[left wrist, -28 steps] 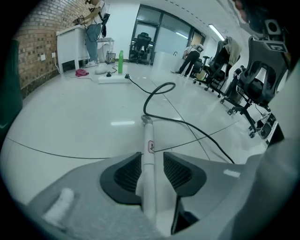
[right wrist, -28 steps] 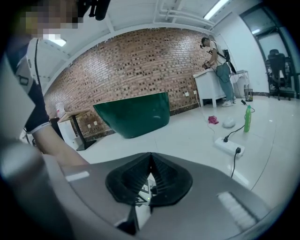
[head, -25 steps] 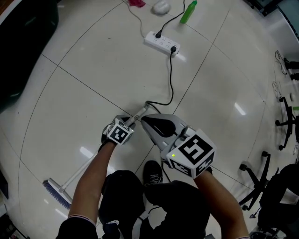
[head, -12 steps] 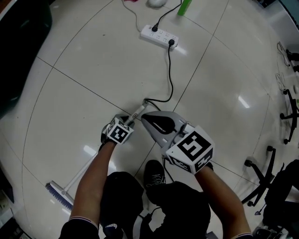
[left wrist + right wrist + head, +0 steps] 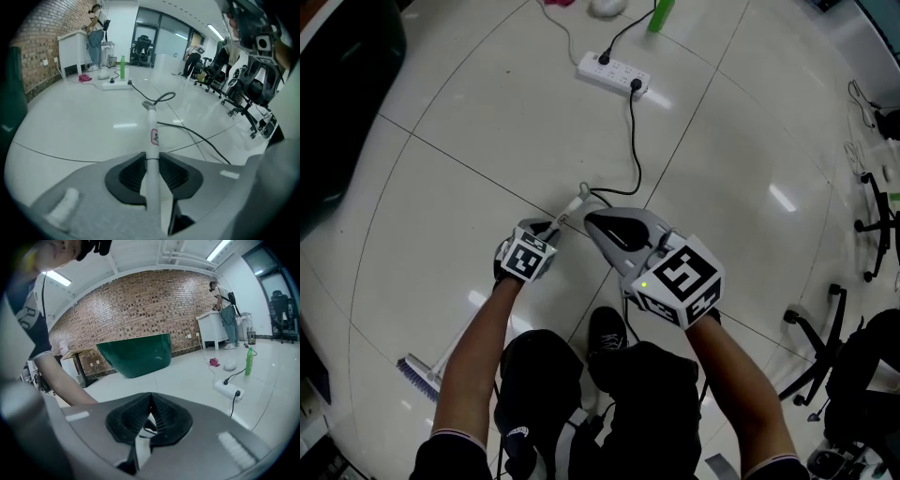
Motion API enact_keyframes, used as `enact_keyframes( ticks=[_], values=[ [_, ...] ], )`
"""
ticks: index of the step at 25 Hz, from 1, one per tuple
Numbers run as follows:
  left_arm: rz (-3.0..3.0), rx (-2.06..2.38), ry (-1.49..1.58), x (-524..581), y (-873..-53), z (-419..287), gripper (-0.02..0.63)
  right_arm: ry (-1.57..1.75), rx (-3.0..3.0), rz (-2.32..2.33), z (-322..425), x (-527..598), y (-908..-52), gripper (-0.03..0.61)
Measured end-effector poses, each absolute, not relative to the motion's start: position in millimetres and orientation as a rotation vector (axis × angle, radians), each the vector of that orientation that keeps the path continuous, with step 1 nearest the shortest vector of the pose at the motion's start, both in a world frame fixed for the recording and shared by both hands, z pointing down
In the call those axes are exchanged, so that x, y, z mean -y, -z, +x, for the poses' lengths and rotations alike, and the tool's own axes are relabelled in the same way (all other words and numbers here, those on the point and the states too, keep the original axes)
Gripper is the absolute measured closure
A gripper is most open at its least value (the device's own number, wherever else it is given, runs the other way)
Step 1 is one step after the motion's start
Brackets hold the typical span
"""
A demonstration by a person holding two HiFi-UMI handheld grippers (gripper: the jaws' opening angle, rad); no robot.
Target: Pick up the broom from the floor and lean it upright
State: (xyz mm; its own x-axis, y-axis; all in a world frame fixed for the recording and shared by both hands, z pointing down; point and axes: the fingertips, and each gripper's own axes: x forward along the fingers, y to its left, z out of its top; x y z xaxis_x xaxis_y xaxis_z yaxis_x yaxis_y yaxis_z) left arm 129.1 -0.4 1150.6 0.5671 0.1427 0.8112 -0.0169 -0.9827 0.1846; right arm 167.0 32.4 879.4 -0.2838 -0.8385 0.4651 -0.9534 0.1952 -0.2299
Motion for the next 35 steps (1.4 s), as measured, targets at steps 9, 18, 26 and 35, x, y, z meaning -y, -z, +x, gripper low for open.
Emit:
enact_keyframes(
  ticks=[9, 18, 26, 35],
  values=[
    [2.646, -0.036, -1.344, 18.2, -1002.0, 98.6, 0.523, -0.76, 2.222, 1.759, 162.3, -39.1, -754.2, 0.577],
    [2.675, 0.09, -1.337, 45.9, -827.1, 49.4, 0.523, -0.806, 2.307, 1.652, 135.0, -11.4, -610.4, 0.577],
    [2.704, 0.327, -1.265, 84.8, -683.1, 25.6, 0.522, -0.775, 2.396, 1.557, 114.5, 18.0, -500.6, 0.577],
    [2.704, 0.672, -1.112, 132.8, -569.3, -23.1, 0.522, -0.679, 2.514, 1.388, 78.2, 68.8, -419.3, 0.577]
  ],
)
